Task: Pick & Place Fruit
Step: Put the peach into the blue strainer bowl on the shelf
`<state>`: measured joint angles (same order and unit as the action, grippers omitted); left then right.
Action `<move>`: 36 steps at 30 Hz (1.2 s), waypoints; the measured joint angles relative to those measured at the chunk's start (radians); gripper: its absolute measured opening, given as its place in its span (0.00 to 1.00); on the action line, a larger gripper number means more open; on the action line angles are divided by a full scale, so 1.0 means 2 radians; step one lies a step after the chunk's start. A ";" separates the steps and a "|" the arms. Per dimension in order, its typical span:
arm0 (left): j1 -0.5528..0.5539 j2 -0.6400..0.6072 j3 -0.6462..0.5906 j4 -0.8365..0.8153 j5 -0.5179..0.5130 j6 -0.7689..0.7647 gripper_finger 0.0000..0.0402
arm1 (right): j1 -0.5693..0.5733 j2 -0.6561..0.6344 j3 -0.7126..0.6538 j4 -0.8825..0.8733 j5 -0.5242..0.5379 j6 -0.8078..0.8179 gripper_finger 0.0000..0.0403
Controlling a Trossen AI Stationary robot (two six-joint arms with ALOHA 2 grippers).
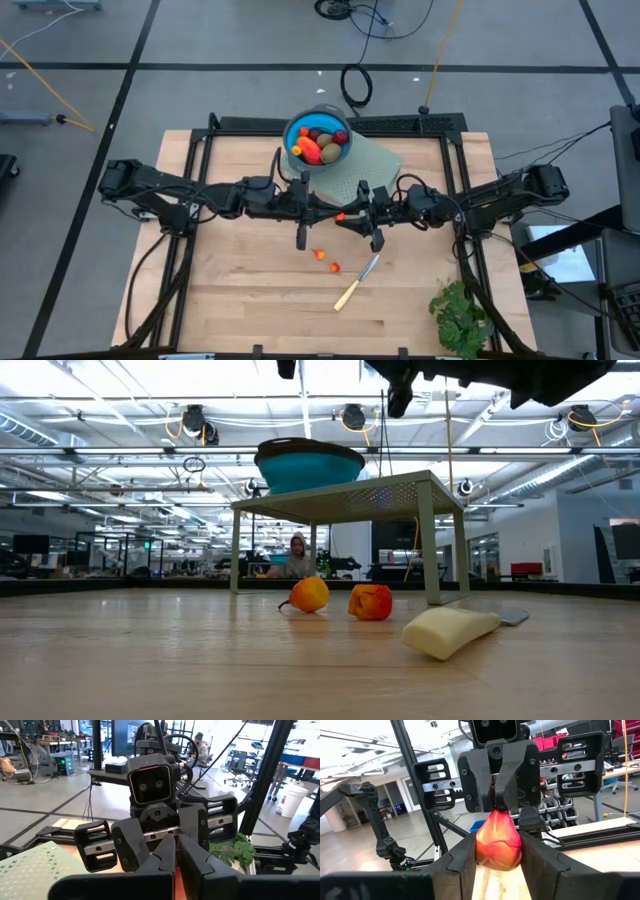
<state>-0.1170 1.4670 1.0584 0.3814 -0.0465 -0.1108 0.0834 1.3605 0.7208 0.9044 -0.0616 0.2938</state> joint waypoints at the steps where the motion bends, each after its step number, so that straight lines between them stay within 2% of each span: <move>1: 0.000 0.000 0.000 -0.003 0.001 0.000 0.01 | 0.000 0.000 0.000 -0.001 0.000 0.000 0.31; 14: 0.000 0.000 0.000 -0.007 0.001 0.000 0.00 | 0.000 0.000 0.000 0.000 0.002 0.000 0.33; 22: 0.000 0.002 -0.001 -0.014 0.003 0.000 0.00 | -0.001 -0.001 0.001 0.007 0.005 0.001 0.40; 27: 0.000 0.001 -0.001 -0.010 0.002 0.000 0.00 | -0.002 -0.001 0.001 0.004 -0.019 0.005 0.46; 36: 0.000 0.001 -0.001 -0.015 -0.003 0.001 0.00 | -0.002 -0.001 0.001 -0.017 -0.022 0.018 0.56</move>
<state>-0.1165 1.4689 1.0561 0.3507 -0.0521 -0.1079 0.0788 1.3586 0.7227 0.8711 -0.1049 0.3290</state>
